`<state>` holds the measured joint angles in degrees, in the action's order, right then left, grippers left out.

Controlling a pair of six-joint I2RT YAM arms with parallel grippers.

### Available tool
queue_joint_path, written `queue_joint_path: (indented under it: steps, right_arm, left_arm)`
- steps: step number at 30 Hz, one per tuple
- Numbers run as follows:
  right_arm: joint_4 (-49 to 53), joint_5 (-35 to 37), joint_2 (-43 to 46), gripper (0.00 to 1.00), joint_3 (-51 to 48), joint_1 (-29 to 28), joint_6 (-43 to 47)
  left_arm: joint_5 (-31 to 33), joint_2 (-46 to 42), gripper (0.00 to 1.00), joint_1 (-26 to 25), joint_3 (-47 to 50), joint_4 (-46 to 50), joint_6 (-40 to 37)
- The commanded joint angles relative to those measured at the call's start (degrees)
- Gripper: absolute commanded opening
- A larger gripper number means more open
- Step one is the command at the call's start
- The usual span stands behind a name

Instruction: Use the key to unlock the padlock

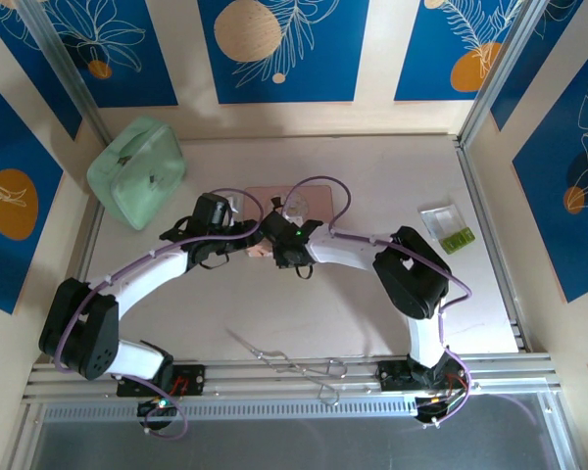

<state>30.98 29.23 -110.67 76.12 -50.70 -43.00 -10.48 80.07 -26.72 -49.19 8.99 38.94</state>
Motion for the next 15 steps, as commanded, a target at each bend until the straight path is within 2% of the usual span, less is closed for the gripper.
queue_joint_path:
  steps: [1, 8, 15]
  right_arm:
    - [8.37, -4.91, -1.76, 0.24, 3.51, 0.07, 0.57]
    - [15.40, -12.98, -4.36, 0.24, 8.92, 1.91, 1.09]
    - [14.69, -15.03, -4.30, 0.25, 9.03, 4.01, 1.86]
  left_arm:
    - [-0.06, 0.52, 0.58, 0.52, -0.12, 0.83, -0.82]
    - [-0.24, 0.96, 0.57, 0.53, -0.03, 0.77, -0.78]
    - [-0.85, 1.23, 0.57, 0.48, 1.07, -0.72, 0.50]
